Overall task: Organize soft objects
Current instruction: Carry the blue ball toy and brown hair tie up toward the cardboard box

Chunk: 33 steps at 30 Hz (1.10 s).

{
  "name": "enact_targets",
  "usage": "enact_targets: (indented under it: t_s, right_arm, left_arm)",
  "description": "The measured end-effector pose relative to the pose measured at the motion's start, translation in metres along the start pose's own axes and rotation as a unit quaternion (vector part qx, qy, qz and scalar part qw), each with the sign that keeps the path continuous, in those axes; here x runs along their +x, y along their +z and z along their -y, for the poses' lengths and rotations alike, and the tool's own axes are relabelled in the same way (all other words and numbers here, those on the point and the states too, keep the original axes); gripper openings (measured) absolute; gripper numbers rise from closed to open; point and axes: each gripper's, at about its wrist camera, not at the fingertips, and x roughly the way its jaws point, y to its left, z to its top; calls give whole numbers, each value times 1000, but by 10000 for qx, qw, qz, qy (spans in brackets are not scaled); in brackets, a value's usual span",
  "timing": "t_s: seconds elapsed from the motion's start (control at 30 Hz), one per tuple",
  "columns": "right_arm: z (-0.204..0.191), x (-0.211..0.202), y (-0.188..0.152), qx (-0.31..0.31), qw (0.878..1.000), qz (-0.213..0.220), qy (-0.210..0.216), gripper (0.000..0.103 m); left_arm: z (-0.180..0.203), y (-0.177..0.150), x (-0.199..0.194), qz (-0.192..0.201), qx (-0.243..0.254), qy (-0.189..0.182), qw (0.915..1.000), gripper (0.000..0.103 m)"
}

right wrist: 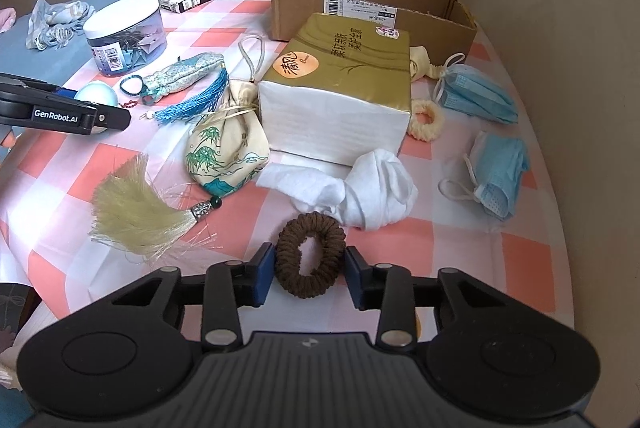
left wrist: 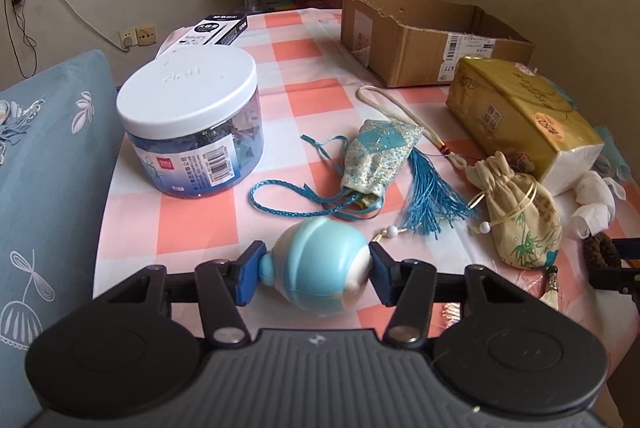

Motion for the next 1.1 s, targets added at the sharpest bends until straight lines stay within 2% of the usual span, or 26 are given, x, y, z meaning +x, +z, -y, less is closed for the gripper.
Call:
enact_targets:
  t_s: [0.33, 0.53, 0.83, 1.1]
  right_arm:
    - [5, -23, -3, 1, 9998, 177, -62, 40]
    - [10, -47, -4, 13, 9991, 419, -69, 40]
    - [20, -71, 15, 79, 9963, 852, -6, 40]
    - [27, -70, 36, 52, 9953, 964, 17, 40]
  left_arm:
    - [12, 3, -27, -127, 303, -48, 9994, 53]
    - [28, 4, -49, -136, 537, -235, 9982, 53]
    - [48, 19, -72, 3, 767, -352, 9964, 53]
    - [62, 43, -75, 97, 853, -453, 9953, 53]
